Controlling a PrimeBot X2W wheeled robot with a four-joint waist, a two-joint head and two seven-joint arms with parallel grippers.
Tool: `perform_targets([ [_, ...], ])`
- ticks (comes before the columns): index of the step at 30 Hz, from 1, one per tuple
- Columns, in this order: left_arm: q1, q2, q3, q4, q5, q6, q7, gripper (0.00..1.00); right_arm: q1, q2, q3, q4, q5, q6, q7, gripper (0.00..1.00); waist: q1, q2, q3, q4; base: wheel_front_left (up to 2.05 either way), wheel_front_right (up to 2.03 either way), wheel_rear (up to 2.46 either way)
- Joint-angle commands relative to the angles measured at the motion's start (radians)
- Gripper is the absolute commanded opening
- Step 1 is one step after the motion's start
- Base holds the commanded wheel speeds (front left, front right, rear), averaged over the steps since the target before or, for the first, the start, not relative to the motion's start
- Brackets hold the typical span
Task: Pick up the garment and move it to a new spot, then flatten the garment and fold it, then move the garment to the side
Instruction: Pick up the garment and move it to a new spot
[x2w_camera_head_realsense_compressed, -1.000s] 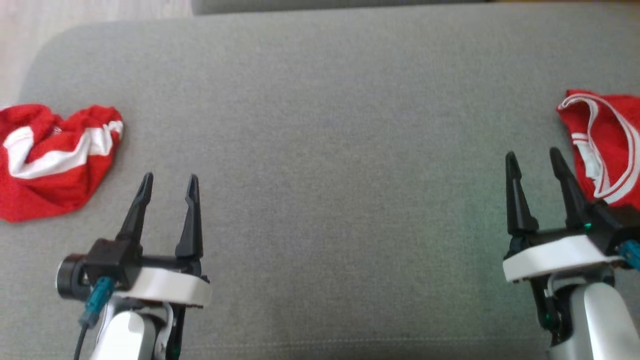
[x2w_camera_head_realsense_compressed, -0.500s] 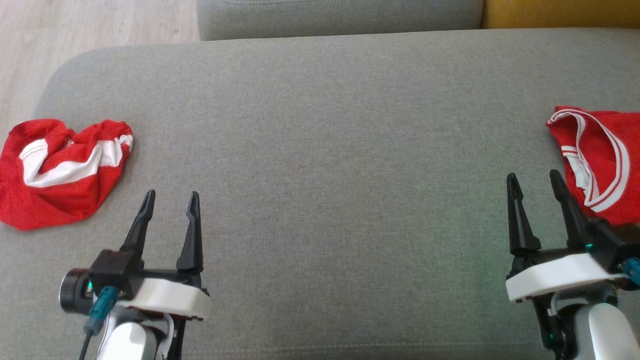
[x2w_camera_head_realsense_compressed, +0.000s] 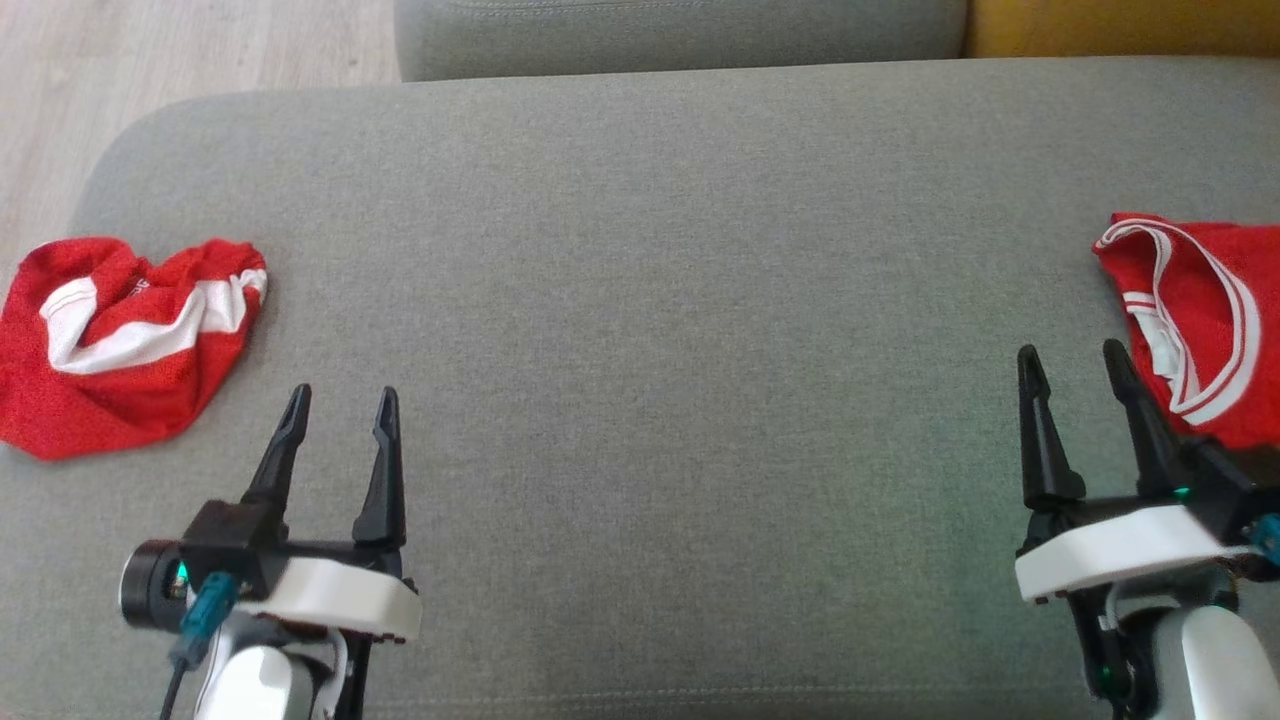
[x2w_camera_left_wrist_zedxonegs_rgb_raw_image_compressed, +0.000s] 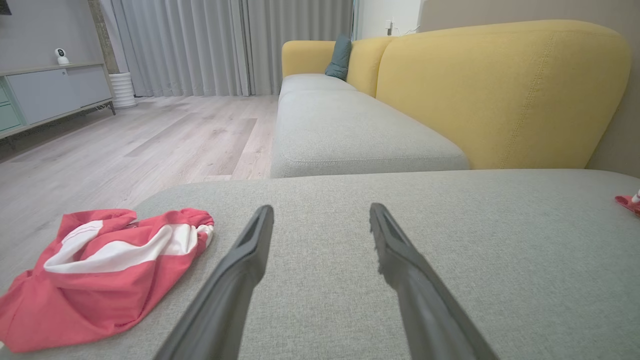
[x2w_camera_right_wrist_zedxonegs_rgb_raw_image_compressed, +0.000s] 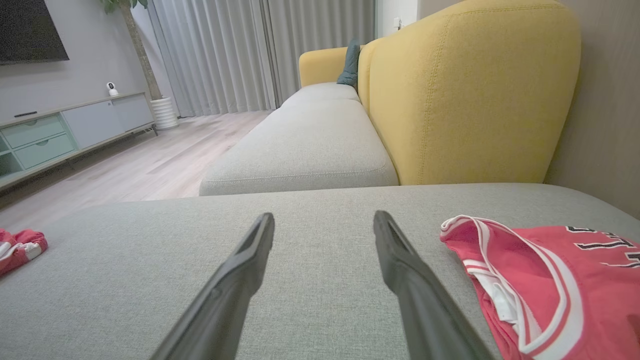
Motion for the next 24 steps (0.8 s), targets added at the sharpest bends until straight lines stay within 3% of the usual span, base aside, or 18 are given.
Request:
perform_targets([
  [1, -0.034, 0.016, 0.042, -0.030, -0.004, 0.004, -0.006, 1.00, -0.014, -0.003, 0.017, -0.041, 0.003, -0.001, -0.001, 1.00, 0.0001, -0.0001, 0.001, 0.003, 0.00, 0.00, 0.00],
  [10, -0.055, 0.006, 0.050, -0.032, -0.006, 0.004, -0.006, 1.00, -0.006, -0.003, 0.008, -0.070, -0.016, -0.001, 0.014, 1.00, 0.0001, -0.0001, 0.005, 0.063, 0.00, 0.00, 0.00],
  [24, -0.075, -0.029, 0.076, -0.014, -0.007, -0.008, -0.006, 1.00, 0.004, -0.003, 0.039, -0.136, -0.043, -0.001, 0.064, 1.00, 0.0001, -0.0001, -0.016, 0.299, 0.00, 0.00, 0.00],
])
